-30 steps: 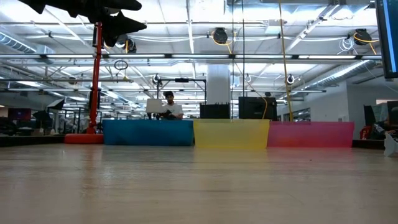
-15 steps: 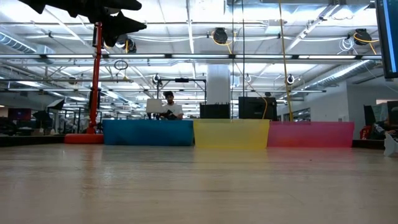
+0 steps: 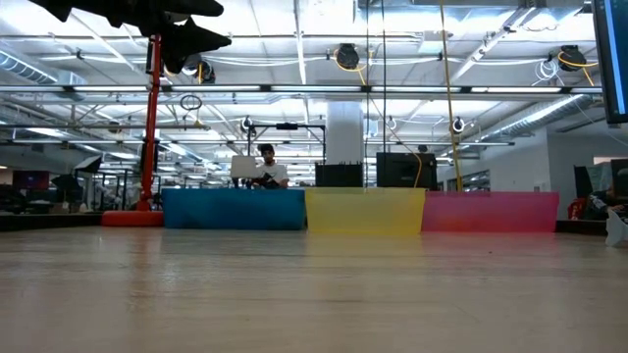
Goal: Pick and place Stapler, Stapler remover, tape
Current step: Put the small green stapler into the blue bin
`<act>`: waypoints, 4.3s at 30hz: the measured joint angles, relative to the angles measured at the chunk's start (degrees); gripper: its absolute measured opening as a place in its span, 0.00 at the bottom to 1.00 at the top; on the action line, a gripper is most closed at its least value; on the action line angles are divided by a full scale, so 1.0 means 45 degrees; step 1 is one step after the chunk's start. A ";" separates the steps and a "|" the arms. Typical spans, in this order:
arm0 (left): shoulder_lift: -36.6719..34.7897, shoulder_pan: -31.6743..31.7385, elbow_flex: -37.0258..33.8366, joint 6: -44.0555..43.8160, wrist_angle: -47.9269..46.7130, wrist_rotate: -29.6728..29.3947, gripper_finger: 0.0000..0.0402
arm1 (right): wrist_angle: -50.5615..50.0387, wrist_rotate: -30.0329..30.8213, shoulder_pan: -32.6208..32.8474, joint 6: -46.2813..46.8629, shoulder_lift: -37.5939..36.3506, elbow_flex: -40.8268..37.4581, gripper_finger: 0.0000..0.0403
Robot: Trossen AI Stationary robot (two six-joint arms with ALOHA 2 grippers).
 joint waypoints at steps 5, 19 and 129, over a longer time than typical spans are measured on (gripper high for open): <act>0.0003 0.0000 0.0000 0.0002 0.0002 0.0000 0.57 | 0.0000 0.0010 0.0000 0.0005 0.0000 0.0000 0.13; 0.0005 0.0000 0.0000 -0.0097 0.0129 0.0005 0.57 | 0.0766 0.2085 -0.1195 -0.1310 -0.0338 0.0015 0.13; 1.0109 0.1257 0.6596 -0.5796 0.1090 0.5017 0.14 | 1.5894 0.7363 -0.9219 -1.5239 -0.1409 0.0024 0.35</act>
